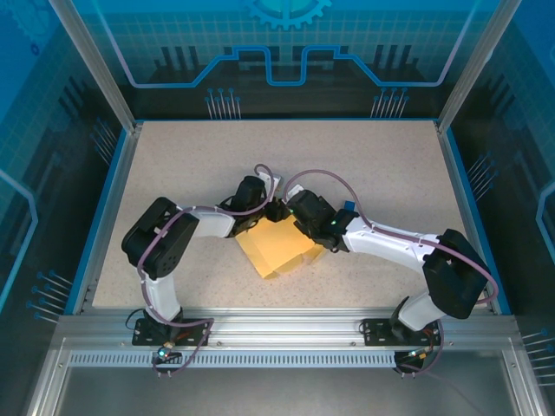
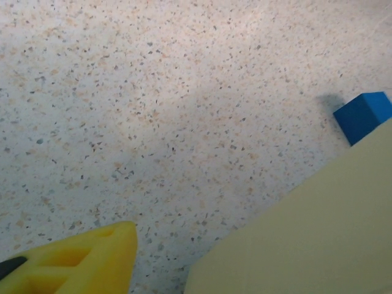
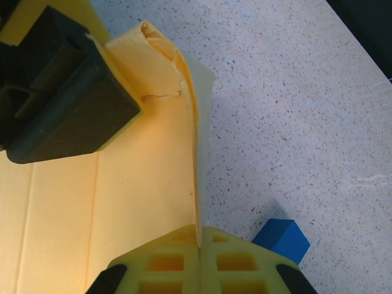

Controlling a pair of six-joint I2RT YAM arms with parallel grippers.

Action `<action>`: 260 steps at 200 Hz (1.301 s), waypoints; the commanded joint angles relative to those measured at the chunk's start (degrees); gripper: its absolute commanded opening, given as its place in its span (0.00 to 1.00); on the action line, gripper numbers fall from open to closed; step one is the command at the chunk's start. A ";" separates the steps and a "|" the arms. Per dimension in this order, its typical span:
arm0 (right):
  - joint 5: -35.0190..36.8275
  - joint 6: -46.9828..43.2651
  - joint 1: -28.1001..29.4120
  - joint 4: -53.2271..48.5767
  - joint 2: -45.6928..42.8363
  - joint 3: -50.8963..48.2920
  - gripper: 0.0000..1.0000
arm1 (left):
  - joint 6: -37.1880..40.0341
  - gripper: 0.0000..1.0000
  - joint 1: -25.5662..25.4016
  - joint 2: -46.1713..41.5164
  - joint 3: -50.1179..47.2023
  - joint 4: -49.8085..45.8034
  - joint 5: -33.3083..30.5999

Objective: Fold the paper box

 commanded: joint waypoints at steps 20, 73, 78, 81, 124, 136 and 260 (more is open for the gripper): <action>-2.94 0.41 0.84 -3.62 -0.41 -0.19 0.00 | 2.01 0.62 0.88 -2.17 1.04 3.67 2.22; -5.21 -1.25 1.36 -2.88 -0.76 -0.25 0.00 | 4.37 0.57 0.83 -0.29 3.76 0.75 0.95; -5.39 -1.46 1.49 -2.77 -0.72 -0.30 0.00 | 4.53 0.56 0.86 -0.07 3.93 0.66 0.72; -5.47 -1.51 1.56 -2.72 -0.68 -0.31 0.00 | 4.55 0.55 0.87 0.04 4.02 0.61 0.56; -7.09 -2.68 2.35 -2.37 0.50 0.13 0.00 | 3.94 0.39 0.85 0.35 4.21 0.98 -3.04; -7.31 -2.73 2.76 -2.23 0.82 0.26 0.00 | 2.71 0.34 0.80 0.20 4.21 0.96 -4.87; -5.78 -1.16 3.54 -1.65 0.86 -0.39 0.00 | -2.50 0.34 1.30 -2.17 2.16 2.34 -7.45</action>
